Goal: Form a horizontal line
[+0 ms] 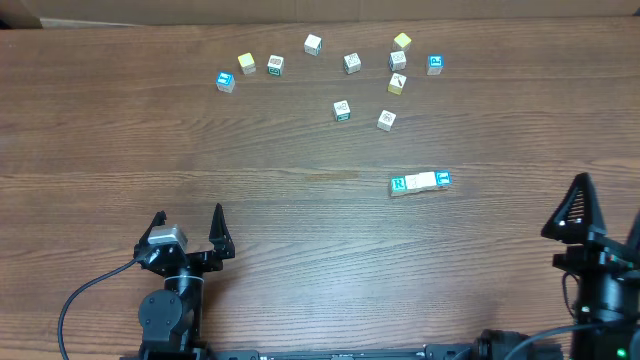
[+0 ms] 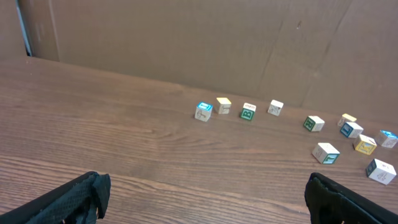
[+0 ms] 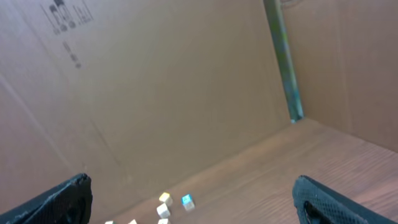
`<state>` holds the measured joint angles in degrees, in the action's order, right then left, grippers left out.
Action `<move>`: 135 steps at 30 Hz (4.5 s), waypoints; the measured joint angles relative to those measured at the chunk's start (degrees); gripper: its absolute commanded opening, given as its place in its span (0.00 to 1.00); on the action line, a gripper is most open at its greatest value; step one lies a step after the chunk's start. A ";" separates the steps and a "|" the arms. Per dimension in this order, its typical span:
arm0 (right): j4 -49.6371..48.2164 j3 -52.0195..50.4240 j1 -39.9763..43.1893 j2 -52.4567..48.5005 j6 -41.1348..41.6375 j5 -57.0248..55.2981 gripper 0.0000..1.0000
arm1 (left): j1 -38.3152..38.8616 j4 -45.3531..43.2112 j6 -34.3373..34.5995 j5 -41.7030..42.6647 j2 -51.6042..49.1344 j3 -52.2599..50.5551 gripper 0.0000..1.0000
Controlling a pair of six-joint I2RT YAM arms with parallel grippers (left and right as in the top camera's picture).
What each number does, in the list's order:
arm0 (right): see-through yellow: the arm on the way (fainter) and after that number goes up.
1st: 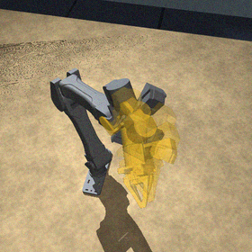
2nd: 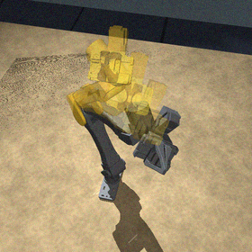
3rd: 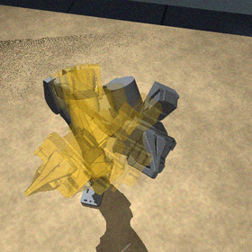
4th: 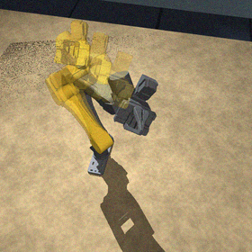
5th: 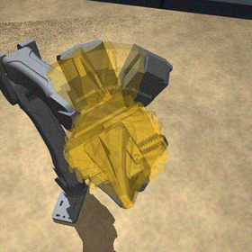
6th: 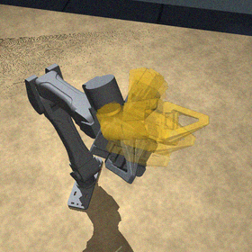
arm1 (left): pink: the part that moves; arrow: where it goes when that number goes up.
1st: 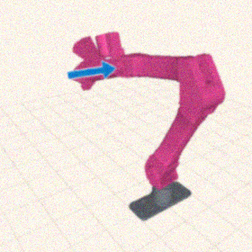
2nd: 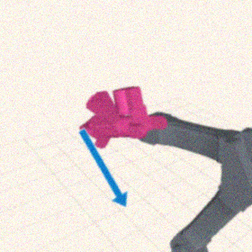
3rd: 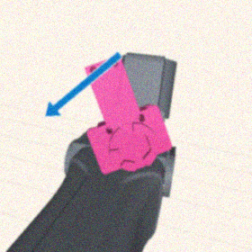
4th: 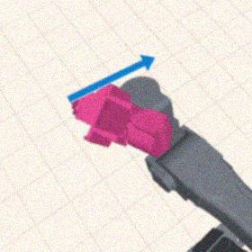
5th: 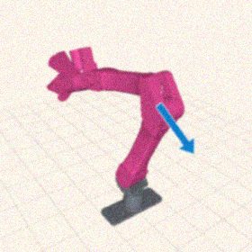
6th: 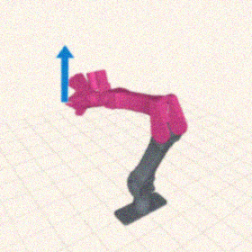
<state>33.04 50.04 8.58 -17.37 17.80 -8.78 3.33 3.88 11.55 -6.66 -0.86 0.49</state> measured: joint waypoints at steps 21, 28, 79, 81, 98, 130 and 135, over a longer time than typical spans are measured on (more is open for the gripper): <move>-53.94 -34.29 1.51 14.29 -0.04 16.96 1.00 | 0.00 0.02 0.00 0.02 0.00 0.00 1.00; -51.84 -37.77 1.51 16.61 -0.04 18.36 1.00 | 0.00 0.02 0.00 0.02 0.00 0.00 1.00; -28.87 -48.98 0.33 16.63 -23.67 16.00 1.00 | 0.00 0.02 0.00 0.02 0.00 0.00 1.00; -28.83 -48.98 0.33 16.63 -23.80 15.96 1.00 | 0.00 0.02 0.00 0.00 0.00 0.00 1.00; -28.87 -48.98 0.33 16.63 -23.85 15.82 1.00 | 0.00 0.02 0.00 0.02 0.00 0.00 1.00; -28.85 -48.98 0.33 16.63 -24.04 15.82 1.00 | 0.00 0.00 0.00 0.00 0.00 0.00 1.00; -28.85 -48.98 0.33 16.63 -24.02 15.85 1.00 | 0.00 0.02 0.00 0.02 0.00 0.00 1.00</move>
<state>4.19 1.06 8.91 -0.73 -6.22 7.07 3.33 3.90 11.55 -6.63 -0.86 0.49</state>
